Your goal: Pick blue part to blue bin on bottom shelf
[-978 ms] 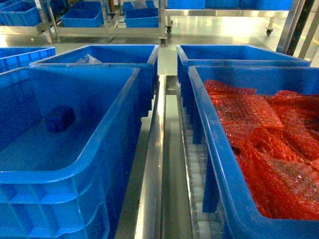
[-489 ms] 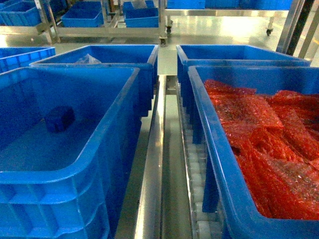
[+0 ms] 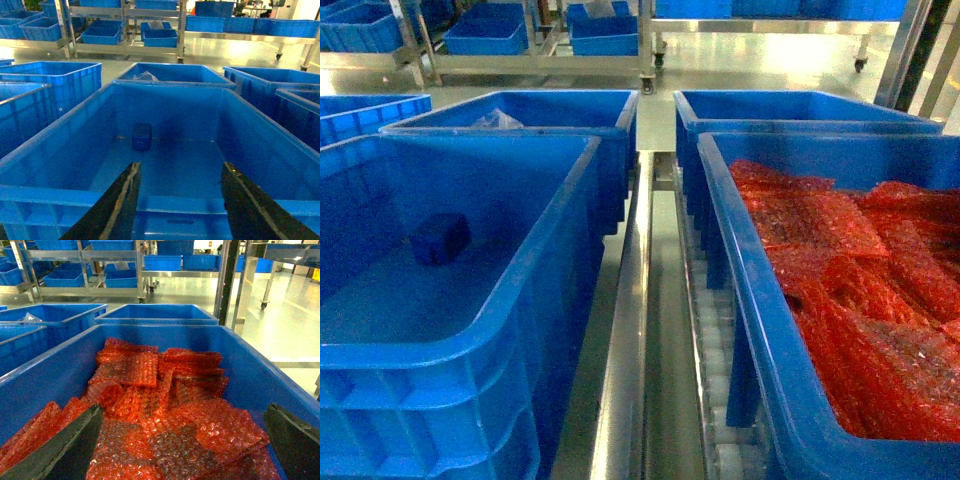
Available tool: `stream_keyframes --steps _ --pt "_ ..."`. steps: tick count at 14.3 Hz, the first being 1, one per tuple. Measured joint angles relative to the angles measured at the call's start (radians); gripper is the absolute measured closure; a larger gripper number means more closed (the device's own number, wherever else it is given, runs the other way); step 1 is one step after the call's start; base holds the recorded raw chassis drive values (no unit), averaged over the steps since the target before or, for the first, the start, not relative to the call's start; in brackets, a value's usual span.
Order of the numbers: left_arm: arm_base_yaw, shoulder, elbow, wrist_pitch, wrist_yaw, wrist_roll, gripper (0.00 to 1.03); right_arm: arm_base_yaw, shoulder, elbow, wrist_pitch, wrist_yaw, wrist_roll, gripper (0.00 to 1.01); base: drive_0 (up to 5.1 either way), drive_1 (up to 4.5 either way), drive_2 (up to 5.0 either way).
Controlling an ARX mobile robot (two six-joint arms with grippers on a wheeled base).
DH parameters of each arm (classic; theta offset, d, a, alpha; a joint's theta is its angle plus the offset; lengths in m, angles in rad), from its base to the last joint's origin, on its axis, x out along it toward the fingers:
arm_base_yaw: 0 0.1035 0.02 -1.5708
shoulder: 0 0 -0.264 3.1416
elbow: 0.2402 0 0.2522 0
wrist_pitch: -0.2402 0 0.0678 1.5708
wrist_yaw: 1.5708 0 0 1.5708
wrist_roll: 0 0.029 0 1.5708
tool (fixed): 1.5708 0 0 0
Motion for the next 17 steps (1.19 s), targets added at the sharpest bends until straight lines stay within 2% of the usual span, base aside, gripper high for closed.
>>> stream_keyframes --steps 4,17 --pt "0.000 0.000 0.000 0.000 0.000 0.000 0.04 0.000 0.000 0.000 0.000 0.000 0.000 0.03 0.0 0.00 0.0" --pt "0.000 0.000 0.000 0.000 0.000 0.001 0.05 0.000 0.000 0.000 0.000 0.000 0.000 0.03 0.0 0.00 0.0"
